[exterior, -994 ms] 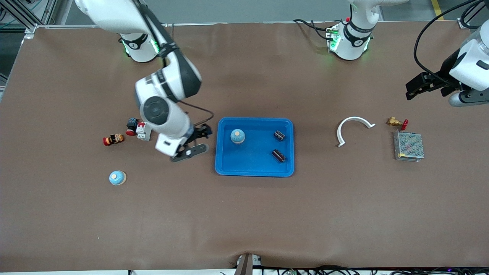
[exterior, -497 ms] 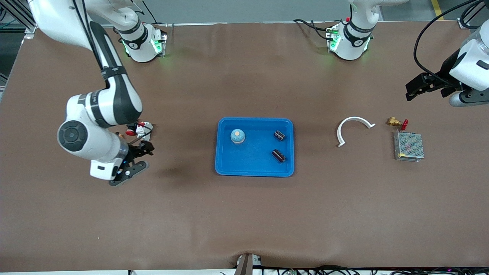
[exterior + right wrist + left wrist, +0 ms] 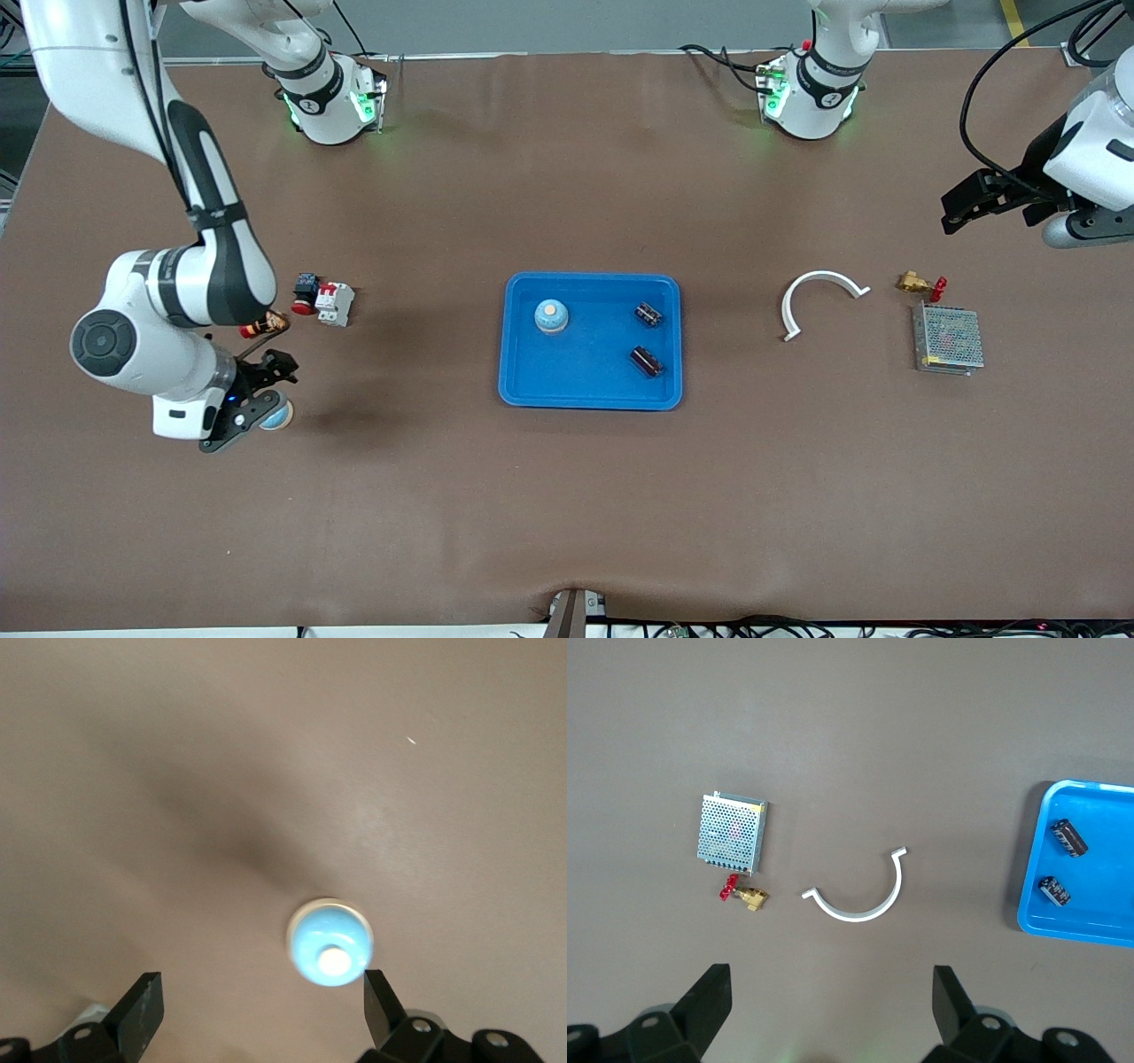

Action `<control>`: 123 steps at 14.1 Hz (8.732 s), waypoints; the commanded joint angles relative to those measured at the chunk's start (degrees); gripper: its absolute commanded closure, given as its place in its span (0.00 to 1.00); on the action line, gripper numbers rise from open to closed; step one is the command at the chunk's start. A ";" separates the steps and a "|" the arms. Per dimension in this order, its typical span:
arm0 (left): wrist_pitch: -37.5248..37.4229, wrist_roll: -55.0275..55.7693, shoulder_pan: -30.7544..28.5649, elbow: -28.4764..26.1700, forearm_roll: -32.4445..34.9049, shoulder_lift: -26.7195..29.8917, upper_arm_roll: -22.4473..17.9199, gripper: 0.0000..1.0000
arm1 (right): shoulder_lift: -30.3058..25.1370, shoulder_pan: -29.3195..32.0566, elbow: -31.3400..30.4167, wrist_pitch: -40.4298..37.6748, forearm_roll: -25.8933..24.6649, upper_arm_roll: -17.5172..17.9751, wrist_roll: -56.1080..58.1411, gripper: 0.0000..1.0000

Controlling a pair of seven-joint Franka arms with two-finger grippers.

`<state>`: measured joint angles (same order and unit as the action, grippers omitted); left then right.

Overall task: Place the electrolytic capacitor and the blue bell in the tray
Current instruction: 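Lower the right gripper and grasp the second blue bell, then carry the blue bell with the right gripper over the tray, then lower the bell beside the first bell and open the right gripper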

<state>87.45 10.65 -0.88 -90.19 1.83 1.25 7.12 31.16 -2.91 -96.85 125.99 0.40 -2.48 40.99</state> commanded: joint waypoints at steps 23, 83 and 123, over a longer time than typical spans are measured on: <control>0.53 -0.81 -0.08 0.01 -1.13 0.50 -0.01 0.00 | 8.65 4.31 -2.82 13.40 -0.40 1.43 24.66 0.00; -0.17 -0.10 -0.35 0.10 -2.00 0.77 -0.18 0.00 | 5.39 -29.69 6.32 6.63 3.75 6.17 -74.63 0.46; 0.27 -0.63 -0.96 1.77 -2.00 0.42 -0.18 0.00 | 11.57 -36.73 9.13 12.37 1.45 2.22 -82.30 0.00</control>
<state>87.72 10.58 -1.67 -88.54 0.79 1.53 6.91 45.44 -39.14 -87.48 141.85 2.63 0.20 -40.08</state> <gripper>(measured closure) 0.000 0.000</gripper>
